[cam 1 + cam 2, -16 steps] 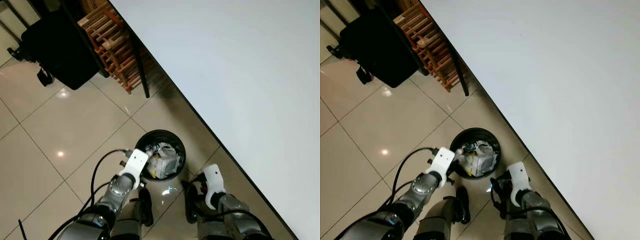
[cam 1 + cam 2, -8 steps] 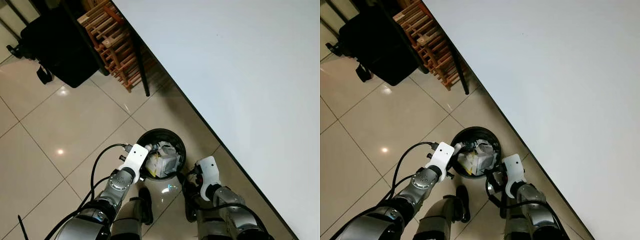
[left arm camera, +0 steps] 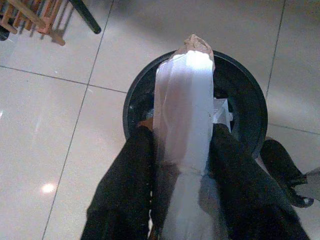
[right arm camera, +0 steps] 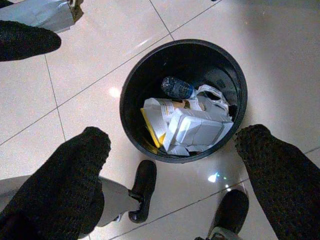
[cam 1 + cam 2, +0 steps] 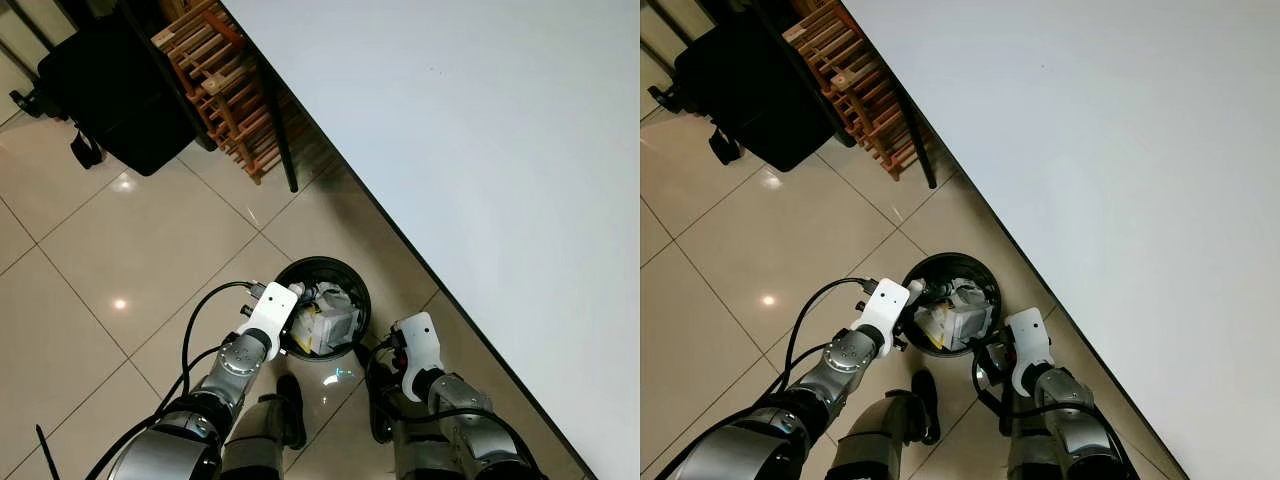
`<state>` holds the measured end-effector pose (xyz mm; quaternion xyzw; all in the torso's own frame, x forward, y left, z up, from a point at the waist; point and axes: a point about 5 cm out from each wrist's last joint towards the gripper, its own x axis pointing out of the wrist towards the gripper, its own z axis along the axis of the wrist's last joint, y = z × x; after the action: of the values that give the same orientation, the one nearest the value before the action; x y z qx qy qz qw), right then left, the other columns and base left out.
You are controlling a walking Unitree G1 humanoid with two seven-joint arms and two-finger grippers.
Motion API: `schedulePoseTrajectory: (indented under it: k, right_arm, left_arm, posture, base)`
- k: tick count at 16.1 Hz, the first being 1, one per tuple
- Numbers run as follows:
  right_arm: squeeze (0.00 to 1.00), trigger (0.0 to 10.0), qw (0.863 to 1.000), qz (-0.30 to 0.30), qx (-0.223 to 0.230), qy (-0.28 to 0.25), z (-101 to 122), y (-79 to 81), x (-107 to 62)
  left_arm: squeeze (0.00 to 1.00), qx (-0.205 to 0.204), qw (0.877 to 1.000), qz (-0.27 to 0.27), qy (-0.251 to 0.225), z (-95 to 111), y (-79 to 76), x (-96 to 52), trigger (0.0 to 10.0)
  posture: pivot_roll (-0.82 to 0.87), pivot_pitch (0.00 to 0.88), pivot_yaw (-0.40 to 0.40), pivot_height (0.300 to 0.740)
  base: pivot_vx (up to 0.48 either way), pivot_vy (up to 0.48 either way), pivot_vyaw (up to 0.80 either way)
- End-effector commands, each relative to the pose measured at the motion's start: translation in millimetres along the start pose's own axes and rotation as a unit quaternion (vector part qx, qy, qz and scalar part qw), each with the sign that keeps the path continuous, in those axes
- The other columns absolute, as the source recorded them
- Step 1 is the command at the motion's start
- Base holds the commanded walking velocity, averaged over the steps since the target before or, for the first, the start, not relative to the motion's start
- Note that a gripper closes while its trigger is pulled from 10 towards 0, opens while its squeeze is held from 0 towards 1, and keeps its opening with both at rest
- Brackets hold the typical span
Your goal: Picking trash to rubbish bin
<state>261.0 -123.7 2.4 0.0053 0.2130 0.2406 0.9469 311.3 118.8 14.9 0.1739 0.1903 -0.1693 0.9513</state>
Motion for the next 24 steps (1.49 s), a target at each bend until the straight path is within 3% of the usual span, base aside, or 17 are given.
schedulePoseTrajectory:
  k: [1, 13, 14, 18, 21, 24]
  right_arm:
    - [0.0, 10.0, 1.0, 0.008, 0.016, 0.022, -13.1, 4.8, -4.2]
    - [0.0, 10.0, 0.999, 0.003, 0.017, 0.028, -15.0, 3.5, -5.5]
    - [0.0, 10.0, 0.999, 0.003, 0.017, 0.028, -15.2, 3.4, -5.5]
    - [0.0, 10.0, 0.999, 0.001, 0.018, 0.029, -15.5, 2.9, -5.4]
    - [0.0, 10.0, 0.999, -0.001, 0.019, 0.03, -15.9, 2.5, -4.4]
    - [0.0, 10.0, 0.999, -0.002, 0.02, 0.032, -16.8, 2.5, -3.5]
  left_arm:
    - [1.0, 0.006, 1.0, -0.001, 0.029, -15.6, -2.3, -4.9, 10.0]
    - [1.0, 0.008, 0.999, 0.001, 0.032, -15.9, -3.6, -4.7, 10.0]
    - [0.0, 0.009, 0.999, 0.001, 0.032, -16.0, -3.8, -4.7, 10.0]
    - [0.0, 0.008, 1.0, 0.012, 0.026, -14.3, -1.7, -4.4, 10.0]
    - [0.0, -0.022, 0.999, 0.043, 0.017, -16.3, 2.8, -6.6, 10.0]
    - [0.0, -0.043, 0.997, 0.058, 0.01, -29.4, -3.3, -14.7, 10.0]
  posture:
    - [-0.02, 0.397, 0.089, 0.74]
    - [-0.02, 0.398, 0.087, 0.74]
    - [-0.02, 0.398, 0.087, 0.74]
    - [-0.02, 0.398, 0.088, 0.74]
    - [-0.01, 0.393, 0.095, 0.74]
    - [0.0, 0.385, 0.102, 0.74]
  base:
    - [0.0, 0.0, 0.0]
    - [0.0, 0.0, 0.0]
    - [0.0, 0.0, 0.0]
    - [0.0, 0.0, 0.0]
    - [0.0, 0.0, 0.0]
    - [0.0, 0.0, 0.0]
